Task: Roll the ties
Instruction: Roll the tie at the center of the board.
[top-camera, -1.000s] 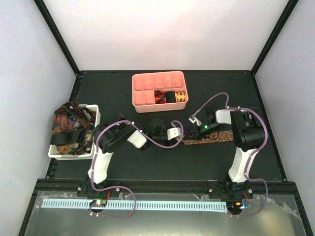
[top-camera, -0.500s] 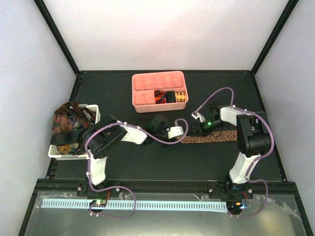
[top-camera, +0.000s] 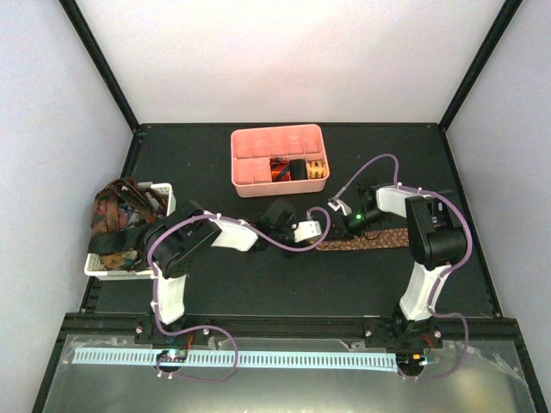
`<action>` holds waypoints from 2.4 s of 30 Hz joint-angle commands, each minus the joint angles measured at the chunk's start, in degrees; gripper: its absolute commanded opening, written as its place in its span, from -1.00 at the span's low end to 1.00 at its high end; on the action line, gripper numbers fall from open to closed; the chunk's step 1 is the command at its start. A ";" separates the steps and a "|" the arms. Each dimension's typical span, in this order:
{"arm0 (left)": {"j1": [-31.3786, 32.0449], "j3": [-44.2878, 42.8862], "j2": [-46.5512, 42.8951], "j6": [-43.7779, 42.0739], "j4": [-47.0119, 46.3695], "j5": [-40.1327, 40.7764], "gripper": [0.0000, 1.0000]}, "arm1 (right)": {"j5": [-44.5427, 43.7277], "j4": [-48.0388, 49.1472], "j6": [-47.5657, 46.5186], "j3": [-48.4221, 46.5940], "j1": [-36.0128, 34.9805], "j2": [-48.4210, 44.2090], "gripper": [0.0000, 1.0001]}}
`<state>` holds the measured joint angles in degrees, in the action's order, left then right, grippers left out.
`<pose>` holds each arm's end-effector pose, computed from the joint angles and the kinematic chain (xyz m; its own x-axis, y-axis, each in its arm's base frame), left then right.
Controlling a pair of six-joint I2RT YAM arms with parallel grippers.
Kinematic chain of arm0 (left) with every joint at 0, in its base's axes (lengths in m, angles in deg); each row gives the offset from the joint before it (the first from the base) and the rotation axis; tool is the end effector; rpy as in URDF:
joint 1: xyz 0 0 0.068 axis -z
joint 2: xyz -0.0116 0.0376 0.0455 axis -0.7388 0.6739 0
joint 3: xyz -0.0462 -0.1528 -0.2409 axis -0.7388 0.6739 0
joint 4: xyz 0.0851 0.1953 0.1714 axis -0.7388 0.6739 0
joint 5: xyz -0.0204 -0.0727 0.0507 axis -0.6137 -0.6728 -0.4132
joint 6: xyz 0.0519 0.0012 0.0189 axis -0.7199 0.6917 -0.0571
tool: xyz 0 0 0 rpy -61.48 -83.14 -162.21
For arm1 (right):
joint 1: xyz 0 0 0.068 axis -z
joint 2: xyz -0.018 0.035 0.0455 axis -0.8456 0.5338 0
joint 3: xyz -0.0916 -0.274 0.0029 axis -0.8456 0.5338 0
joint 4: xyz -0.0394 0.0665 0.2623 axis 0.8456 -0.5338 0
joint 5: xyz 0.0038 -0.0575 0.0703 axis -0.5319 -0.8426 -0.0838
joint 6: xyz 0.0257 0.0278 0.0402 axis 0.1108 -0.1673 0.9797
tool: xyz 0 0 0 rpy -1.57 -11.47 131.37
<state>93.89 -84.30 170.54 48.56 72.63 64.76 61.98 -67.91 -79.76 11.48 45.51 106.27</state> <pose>0.2558 -0.2874 0.1085 -0.1118 0.6427 -0.7579 0.9749 0.2185 0.0414 0.3024 0.0956 0.1314 -0.9563 -0.2820 -0.0768 -0.2343 0.5827 0.7782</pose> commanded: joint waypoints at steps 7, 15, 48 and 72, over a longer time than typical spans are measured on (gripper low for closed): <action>-1.60 2.23 -1.89 1.50 1.32 -1.17 0.28 | -4.93 1.30 0.13 0.49 1.19 0.70 -0.97; -2.49 8.85 -2.70 5.23 -21.55 -10.42 0.98 | -11.16 2.49 1.35 2.78 1.68 0.13 -0.97; 0.85 2.70 4.80 1.19 -9.45 -0.47 -0.17 | -0.12 5.81 1.50 1.95 -0.14 0.90 -0.93; 1.02 -0.46 6.43 2.37 -0.10 0.98 -0.40 | 6.18 8.42 5.06 2.61 -2.06 -0.31 -0.15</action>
<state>95.00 -85.13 174.70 51.18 64.21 62.64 66.25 -63.67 -77.57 13.12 44.11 104.48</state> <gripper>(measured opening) 0.300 0.448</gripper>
